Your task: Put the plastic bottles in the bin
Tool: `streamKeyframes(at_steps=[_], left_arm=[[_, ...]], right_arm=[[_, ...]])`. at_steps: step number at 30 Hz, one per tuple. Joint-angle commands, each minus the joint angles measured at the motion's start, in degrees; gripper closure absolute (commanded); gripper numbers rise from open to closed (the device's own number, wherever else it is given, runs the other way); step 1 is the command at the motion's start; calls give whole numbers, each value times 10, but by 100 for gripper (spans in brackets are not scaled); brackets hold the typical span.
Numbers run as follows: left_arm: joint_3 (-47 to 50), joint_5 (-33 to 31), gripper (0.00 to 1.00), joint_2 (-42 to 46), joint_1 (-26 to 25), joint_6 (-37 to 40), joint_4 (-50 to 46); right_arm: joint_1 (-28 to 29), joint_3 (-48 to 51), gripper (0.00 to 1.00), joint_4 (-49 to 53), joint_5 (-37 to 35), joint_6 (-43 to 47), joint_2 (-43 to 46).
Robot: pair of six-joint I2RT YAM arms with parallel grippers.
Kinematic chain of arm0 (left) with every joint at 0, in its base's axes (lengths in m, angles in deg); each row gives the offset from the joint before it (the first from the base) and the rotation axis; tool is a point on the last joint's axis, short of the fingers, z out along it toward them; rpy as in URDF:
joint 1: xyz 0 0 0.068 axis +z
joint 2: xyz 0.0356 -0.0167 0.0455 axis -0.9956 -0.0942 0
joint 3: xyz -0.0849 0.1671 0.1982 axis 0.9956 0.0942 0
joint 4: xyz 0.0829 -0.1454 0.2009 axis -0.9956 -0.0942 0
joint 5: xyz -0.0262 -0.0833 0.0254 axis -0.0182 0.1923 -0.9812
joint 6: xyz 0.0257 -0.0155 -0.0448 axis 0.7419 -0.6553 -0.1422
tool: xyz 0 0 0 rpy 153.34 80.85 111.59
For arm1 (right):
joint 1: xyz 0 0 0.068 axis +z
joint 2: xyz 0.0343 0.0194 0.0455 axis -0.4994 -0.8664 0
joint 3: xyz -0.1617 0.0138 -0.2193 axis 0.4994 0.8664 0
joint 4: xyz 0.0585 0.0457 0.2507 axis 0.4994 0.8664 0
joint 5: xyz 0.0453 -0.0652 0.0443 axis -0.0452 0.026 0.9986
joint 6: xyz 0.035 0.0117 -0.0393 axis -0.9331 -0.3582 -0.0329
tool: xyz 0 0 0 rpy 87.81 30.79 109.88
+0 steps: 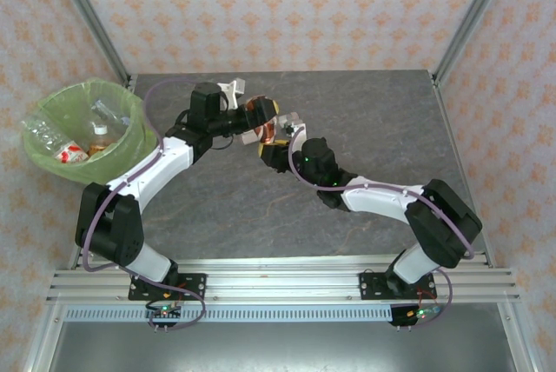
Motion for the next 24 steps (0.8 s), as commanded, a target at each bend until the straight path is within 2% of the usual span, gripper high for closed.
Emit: streamKeyframes(at_steps=[1, 4, 12, 17, 20, 24], left_arm=[[15, 17, 3, -6, -3, -18, 49], [18, 16, 7, -6, -3, -26, 60], [9, 0, 26, -5, -3, -11, 31], [10, -4, 33, -1, -3, 0, 18], [9, -7, 37, 1, -3, 4, 12], [5, -15, 40, 2, -3, 10, 2]], right_arm=[[5, -17, 100, -36, 15, 11, -10], [7, -14, 100, -37, 11, 10, -10], [8, -4, 99, -28, 2, 20, 0], [8, -5, 98, -15, 7, 27, 3], [8, -6, 96, -6, 6, 31, 5], [8, -8, 84, 4, 3, 35, 8]])
